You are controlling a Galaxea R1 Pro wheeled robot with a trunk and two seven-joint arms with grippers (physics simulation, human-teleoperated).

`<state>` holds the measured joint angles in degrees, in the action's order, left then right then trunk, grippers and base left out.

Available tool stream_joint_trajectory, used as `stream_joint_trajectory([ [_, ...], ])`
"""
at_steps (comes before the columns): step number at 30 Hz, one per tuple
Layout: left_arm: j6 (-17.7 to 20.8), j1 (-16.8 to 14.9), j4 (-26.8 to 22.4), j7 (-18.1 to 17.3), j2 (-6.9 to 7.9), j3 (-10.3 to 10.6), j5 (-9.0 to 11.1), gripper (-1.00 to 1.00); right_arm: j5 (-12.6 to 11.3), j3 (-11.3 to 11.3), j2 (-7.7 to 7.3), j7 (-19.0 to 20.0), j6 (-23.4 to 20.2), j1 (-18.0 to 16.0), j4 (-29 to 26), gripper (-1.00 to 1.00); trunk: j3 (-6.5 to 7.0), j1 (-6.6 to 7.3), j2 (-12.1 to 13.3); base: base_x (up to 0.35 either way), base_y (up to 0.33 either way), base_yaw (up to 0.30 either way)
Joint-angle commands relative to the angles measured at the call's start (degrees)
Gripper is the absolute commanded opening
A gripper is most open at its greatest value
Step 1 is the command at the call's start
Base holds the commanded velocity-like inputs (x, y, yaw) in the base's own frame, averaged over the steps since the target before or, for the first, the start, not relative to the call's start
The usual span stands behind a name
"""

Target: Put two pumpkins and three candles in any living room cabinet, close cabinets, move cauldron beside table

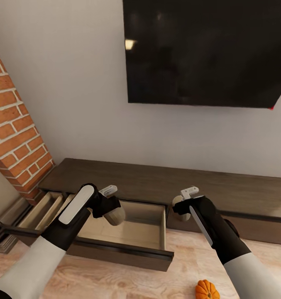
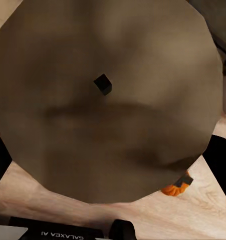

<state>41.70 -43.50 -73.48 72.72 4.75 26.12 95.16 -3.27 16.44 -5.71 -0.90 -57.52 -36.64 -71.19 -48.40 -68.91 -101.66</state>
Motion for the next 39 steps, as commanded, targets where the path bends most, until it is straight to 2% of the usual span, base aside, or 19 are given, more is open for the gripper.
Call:
stream_joint_trajectory([
  [1,0.0,0.0,0.0,0.0,0.0,0.0,0.0,-1.0,0.1,0.0,0.0,0.0,0.0,0.0,0.0,-1.0,0.0,0.0,0.0,0.224,0.233,0.0],
  [25,0.0,0.0,0.0,-0.1,-0.01,0.0,0.0,-1.0,0.1,0.0,0.0,0.0,0.0,0.1,0.1,-1.0,-1.46,0.0,0.0,0.246,0.224,0.145],
  [39,0.1,0.0,0.0,-0.1,-0.01,0.1,-0.1,-1.0,-0.2,0.0,0.0,0.2,0.0,0.1,0.2,-1.0,-0.57,0.0,0.0,0.242,0.185,-0.182],
])
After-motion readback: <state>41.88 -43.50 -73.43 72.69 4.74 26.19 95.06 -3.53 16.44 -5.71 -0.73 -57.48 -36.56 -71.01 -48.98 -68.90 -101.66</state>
